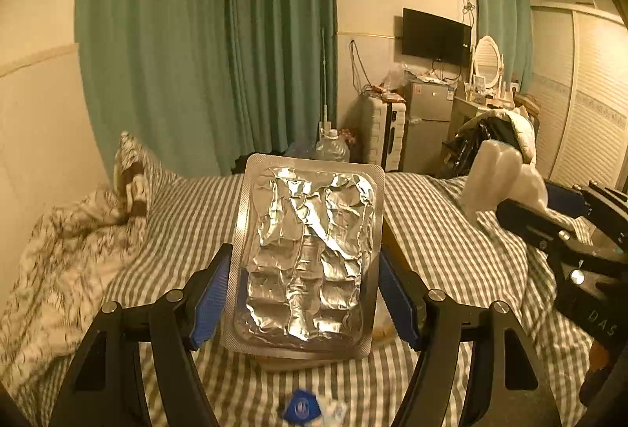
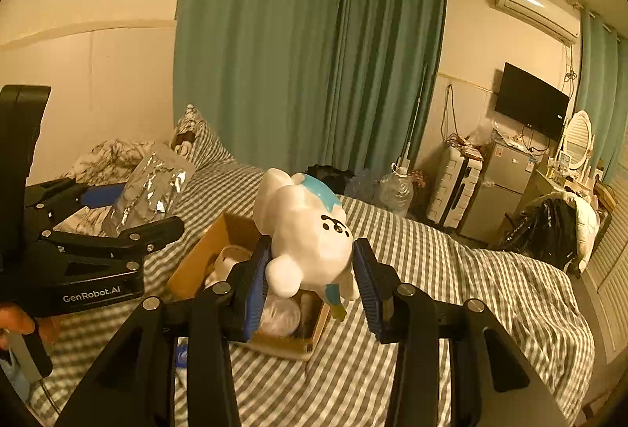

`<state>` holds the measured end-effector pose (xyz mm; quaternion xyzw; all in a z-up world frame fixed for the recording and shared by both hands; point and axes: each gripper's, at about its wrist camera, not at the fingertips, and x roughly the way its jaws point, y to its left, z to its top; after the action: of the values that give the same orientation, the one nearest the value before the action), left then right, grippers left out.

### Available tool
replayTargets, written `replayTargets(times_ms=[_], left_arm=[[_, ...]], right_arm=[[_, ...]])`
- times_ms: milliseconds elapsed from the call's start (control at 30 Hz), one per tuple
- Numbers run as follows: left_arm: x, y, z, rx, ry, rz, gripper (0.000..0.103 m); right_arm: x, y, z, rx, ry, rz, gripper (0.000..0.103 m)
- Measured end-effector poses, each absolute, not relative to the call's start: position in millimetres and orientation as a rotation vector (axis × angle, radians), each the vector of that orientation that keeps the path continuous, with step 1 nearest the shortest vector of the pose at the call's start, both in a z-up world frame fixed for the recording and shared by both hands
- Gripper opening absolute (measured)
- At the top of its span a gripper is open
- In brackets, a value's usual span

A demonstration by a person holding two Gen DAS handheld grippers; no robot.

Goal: Organize objects
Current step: 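Place the blister pack in the box with the left tool while the right tool drops the plush toy in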

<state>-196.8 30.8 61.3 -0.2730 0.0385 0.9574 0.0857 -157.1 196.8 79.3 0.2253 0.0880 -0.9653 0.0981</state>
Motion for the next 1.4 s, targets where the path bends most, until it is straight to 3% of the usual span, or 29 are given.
replayTargets(times_ms=[333,867,967,1033,1400], left_arm=[[-281.1,39.1,23.4,-0.918,0.133,2.813,0.072],[-345.0,33.4,-77.3,-1.13,0.143,2.698,0.074],[-342.9,35.1,-73.8,-1.138,0.157,2.7,0.083],[-334.9,36.3,-62.7,-1.105,0.166,2.741,0.101],[-251.9,14.2,52.9,-0.913,0.059,2.861,0.102]], right_arm=[[-247.8,199.1,51.8,0.74,0.196,-2.826,0.041],[-333.9,187.7,-54.6,0.964,0.143,-2.73,0.041],[-332.8,193.2,-50.1,0.941,0.092,-2.739,0.048],[-323.7,198.6,-38.7,0.903,0.067,-2.772,0.072],[-229.1,211.0,75.6,0.715,0.118,-2.889,0.077]])
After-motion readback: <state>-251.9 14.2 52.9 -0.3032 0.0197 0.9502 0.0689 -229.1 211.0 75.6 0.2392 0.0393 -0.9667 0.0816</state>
